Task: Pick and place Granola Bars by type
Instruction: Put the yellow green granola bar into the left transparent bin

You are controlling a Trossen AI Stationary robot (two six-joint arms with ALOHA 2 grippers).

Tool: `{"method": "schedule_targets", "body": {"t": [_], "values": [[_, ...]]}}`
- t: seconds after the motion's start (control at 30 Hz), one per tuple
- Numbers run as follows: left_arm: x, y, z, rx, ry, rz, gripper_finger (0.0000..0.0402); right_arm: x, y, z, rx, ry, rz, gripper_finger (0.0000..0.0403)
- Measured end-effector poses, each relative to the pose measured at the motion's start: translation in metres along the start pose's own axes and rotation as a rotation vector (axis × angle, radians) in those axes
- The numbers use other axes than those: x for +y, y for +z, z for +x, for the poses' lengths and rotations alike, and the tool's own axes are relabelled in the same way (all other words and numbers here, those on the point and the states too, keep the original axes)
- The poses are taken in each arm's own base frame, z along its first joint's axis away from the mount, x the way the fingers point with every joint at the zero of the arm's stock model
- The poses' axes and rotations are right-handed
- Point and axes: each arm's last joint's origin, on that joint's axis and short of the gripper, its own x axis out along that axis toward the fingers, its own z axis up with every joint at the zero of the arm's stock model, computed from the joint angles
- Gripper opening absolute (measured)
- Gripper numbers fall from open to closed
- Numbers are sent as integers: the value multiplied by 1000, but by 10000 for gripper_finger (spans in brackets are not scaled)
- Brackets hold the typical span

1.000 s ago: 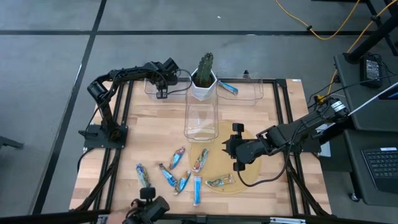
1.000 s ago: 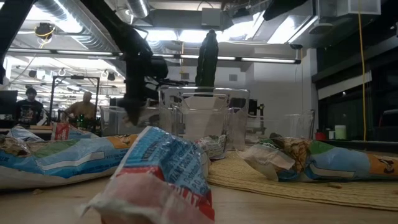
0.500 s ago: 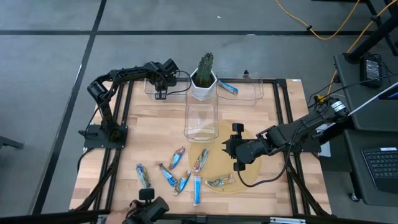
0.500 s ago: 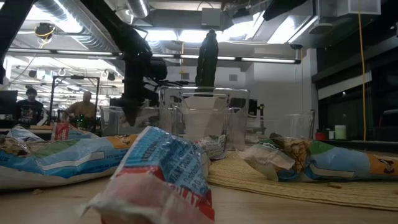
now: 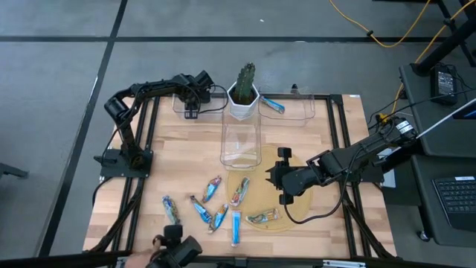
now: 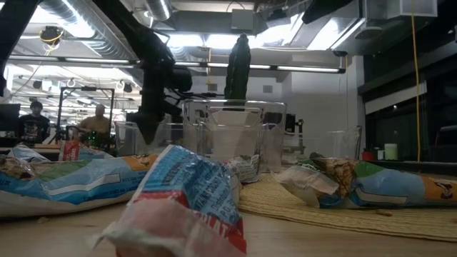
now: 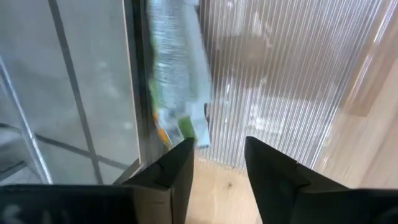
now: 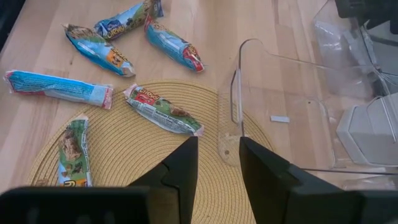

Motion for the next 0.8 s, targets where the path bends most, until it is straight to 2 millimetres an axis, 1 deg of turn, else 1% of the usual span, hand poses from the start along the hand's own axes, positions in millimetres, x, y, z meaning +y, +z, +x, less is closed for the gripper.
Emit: {"method": "schedule_targets", "body": {"t": [0.1,0.2,0.33,0.47,0.57,0.67,0.8], "values": [[0,-3,-8,19,30,4,143,0,0,0,1,0,-2,121],[3,-8,-23,12,78,-7,142,0,0,0,2,0,-2,121],[4,-17,-55,-55,140,-33,138,0,0,0,2,0,-3,121],[0,-29,-94,-185,176,-90,137,0,0,0,2,0,-3,121],[-12,-40,-125,-323,132,-137,136,0,-1,0,9,0,-6,121],[-29,-52,-154,-479,11,-156,136,0,-2,0,22,-1,-13,121],[-55,-67,-182,-659,-145,-132,136,-1,-4,0,45,4,-23,121]]}}
